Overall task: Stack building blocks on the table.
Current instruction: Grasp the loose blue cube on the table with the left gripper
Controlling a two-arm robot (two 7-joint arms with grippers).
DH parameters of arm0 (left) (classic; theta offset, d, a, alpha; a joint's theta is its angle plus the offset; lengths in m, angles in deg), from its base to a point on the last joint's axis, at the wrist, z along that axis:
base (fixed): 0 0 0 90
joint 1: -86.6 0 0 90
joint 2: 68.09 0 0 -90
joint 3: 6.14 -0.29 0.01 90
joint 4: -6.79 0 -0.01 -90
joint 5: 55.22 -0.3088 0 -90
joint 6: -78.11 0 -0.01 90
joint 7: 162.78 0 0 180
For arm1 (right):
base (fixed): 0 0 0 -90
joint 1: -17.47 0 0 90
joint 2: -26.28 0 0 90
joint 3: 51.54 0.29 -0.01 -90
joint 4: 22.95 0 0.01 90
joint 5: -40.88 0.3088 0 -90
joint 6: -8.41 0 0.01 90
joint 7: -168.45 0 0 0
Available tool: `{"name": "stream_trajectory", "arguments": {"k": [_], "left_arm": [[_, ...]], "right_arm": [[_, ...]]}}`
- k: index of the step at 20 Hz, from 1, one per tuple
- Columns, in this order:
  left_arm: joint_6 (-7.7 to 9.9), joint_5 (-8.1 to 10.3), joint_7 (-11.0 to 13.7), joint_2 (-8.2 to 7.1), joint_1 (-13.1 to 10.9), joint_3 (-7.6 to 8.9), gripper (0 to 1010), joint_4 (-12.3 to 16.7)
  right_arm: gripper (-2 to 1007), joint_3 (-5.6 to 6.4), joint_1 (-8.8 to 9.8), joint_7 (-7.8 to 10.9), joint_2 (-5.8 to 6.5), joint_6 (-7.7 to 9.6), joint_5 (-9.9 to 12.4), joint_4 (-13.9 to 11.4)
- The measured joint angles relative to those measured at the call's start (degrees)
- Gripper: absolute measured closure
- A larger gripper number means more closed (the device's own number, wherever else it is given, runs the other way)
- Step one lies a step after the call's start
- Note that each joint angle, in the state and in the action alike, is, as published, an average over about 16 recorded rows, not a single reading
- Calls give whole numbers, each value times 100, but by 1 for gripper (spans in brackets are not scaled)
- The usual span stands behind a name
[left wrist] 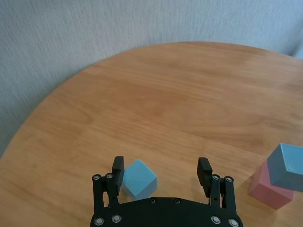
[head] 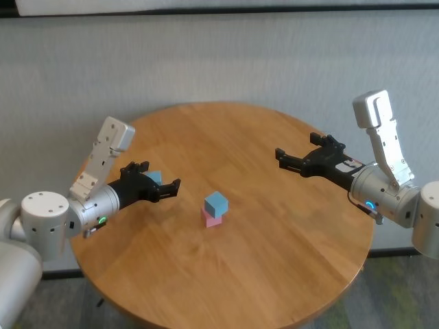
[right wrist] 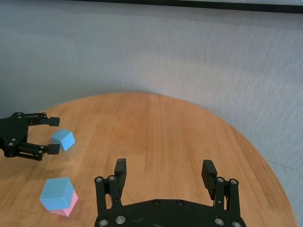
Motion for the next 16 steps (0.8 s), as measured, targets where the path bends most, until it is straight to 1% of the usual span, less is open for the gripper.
{"name": "stream_trajectory", "arguments": {"k": [10, 16], "left_arm": [[78, -104, -65, 51, 33, 25, 9, -148], [91, -151, -68, 74, 51, 44, 9, -234]], "right_arm": [[0, 0, 0, 0, 0, 0, 0, 0], [0, 0, 0, 0, 0, 0, 0, 0]]}}
